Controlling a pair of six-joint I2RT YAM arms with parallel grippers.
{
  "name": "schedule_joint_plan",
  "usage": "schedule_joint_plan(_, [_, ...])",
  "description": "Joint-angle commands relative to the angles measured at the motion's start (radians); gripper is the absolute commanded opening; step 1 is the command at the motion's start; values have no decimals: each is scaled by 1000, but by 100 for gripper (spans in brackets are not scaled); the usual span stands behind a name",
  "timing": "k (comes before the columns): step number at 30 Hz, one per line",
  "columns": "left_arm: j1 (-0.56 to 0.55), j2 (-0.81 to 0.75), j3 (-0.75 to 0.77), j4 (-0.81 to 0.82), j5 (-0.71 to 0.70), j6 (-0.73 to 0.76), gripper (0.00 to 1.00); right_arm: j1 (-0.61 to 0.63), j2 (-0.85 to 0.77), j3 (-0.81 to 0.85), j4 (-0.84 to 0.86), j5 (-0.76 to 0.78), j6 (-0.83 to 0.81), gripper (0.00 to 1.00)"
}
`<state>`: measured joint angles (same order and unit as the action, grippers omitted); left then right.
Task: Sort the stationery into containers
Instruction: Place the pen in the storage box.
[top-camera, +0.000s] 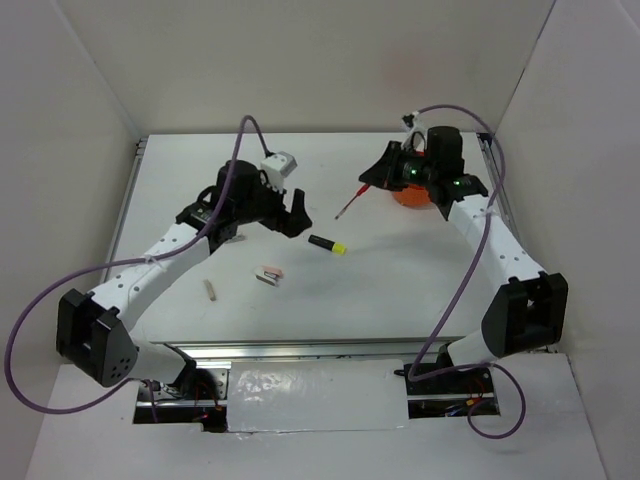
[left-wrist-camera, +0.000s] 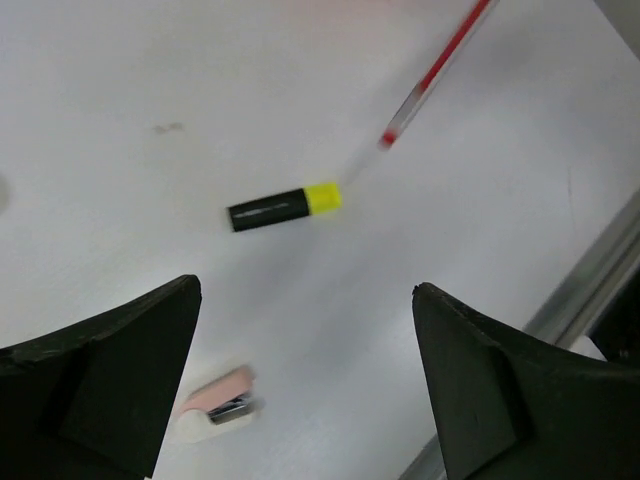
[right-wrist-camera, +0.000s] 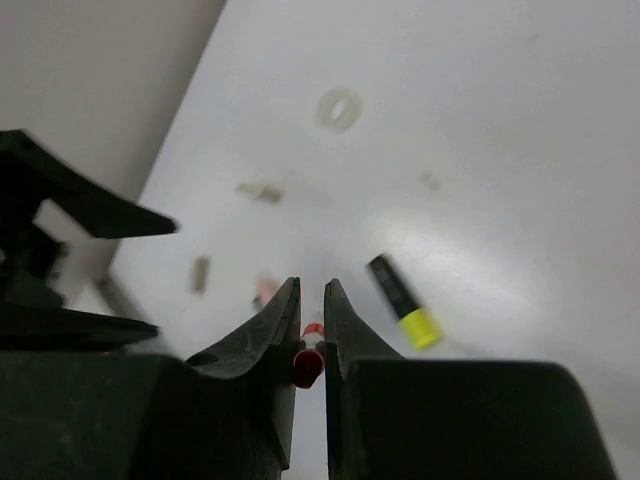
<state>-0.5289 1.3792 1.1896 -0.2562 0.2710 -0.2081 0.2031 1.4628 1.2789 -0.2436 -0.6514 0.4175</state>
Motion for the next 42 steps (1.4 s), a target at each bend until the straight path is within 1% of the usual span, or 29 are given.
schedule_joint_plan(1, [116, -63, 54, 6, -15, 32, 99, -68, -55, 118, -7, 229, -259, 0])
schedule_joint_plan(2, [131, -74, 51, 5, -9, 36, 99, -77, -55, 143, 12, 275, -307, 0])
schedule_joint_plan(3, [148, -78, 48, 5, -1, 51, 99, -82, -42, 160, 42, 361, -348, 0])
schedule_joint_plan(4, [168, -81, 38, 2, 3, 58, 99, -100, -30, 177, 55, 393, -440, 0])
schedule_joint_plan(6, [179, -94, 18, 0, 11, 70, 99, -120, 25, 252, 46, 444, -503, 0])
schedule_joint_plan(9, [181, -103, -2, 5, 11, 85, 99, -160, 109, 345, 27, 461, -532, 0])
schedule_joint_plan(14, [173, -92, -2, 12, -67, 98, 99, -191, 246, 460, -11, 480, -571, 0])
schedule_joint_plan(19, [181, -81, -7, -11, -76, 110, 99, -195, 310, 474, 23, 507, -594, 0])
schedule_joint_plan(24, [185, -92, -51, 5, -67, 108, 99, -226, 329, 462, 49, 523, -599, 0])
schedule_joint_plan(30, [184, -74, -48, -6, -69, 111, 99, -231, 355, 445, 40, 521, -612, 0])
schedule_joint_plan(39, [167, -37, -59, -2, -15, 176, 99, -240, 384, 408, 47, 467, -605, 5])
schedule_joint_plan(41, [161, -34, -68, 9, 0, 188, 99, -240, 395, 416, 41, 460, -603, 9])
schedule_joint_plan(42, [161, -32, -70, 11, 13, 196, 99, -240, 399, 419, 30, 454, -603, 20])
